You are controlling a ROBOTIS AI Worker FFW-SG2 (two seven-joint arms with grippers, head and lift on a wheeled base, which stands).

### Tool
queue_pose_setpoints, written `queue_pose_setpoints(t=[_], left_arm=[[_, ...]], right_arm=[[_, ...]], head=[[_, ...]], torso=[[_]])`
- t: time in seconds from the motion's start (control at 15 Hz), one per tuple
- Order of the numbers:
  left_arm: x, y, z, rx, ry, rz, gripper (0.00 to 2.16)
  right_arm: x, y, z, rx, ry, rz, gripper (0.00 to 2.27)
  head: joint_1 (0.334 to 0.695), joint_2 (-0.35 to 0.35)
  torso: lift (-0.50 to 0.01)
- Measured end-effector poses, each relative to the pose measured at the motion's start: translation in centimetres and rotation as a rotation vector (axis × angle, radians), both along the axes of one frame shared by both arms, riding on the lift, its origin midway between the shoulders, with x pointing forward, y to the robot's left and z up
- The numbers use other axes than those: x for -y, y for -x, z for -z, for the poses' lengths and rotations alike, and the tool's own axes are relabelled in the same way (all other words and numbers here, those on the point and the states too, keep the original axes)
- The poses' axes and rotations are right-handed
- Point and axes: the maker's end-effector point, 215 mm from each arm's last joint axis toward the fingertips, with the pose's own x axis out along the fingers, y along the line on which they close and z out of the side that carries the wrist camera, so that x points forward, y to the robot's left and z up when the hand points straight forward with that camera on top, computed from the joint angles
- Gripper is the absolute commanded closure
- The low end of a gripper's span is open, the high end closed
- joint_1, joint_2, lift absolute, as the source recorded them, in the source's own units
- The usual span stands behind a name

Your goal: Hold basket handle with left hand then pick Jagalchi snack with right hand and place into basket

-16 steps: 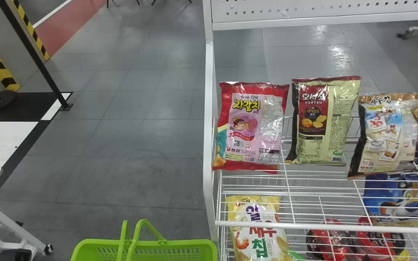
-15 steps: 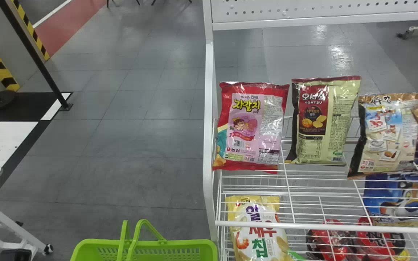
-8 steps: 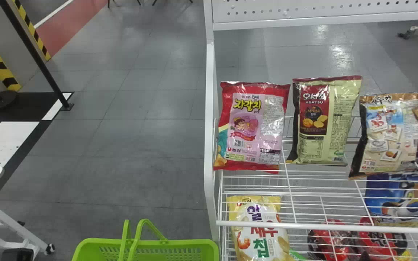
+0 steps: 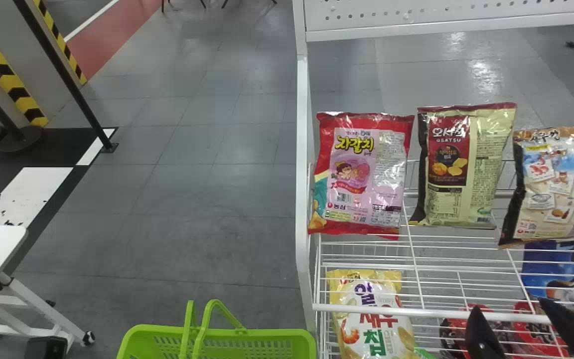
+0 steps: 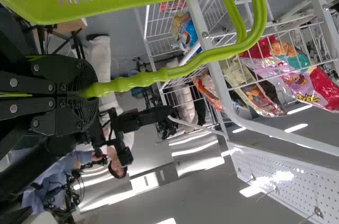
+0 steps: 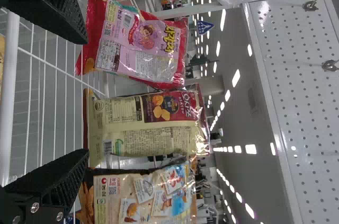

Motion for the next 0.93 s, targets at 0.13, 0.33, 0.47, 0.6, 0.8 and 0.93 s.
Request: queue_pose_setpoints(t=[0.13,0.33,0.47,0.6,0.8,0.93], left_arm=[[0.0,0.1,0.0,0.0,-0.002,0.002,2.15],[0.0,0.1,-0.1,0.0,-0.005,0.006,2.15],[-0.2,0.1,-0.3,0.002,-0.008,0.011,2.15],[-0.4,0.0,-0.5,0.004,-0.01,0.014,2.15],[-0.7,0.0,-0.7,0.006,-0.013,0.02,2.15],[-0.8,0.0,-0.8,0.006,-0.014,0.023,2.15]], right_arm=[[-1.6,-2.0,-0.5,-0.014,-0.017,-0.014,0.07],[-4.0,-4.8,-1.3,-0.03,-0.028,-0.034,0.07],[-5.5,-6.6,-1.9,-0.036,-0.022,-0.044,0.07],[-6.8,-8.4,-3.0,-0.029,-0.014,-0.047,0.07],[-8.4,-10.9,-4.2,-0.028,-0.006,-0.057,0.07],[-9.3,-12.3,-4.5,-0.037,0.002,-0.061,0.07]], head=[[0.695,0.232],[0.695,0.259],[0.695,0.285],[0.695,0.298],[0.695,0.316],[0.695,0.326]], torso=[[-0.009],[-0.009],[-0.009],[-0.009],[-0.009],[-0.009]])
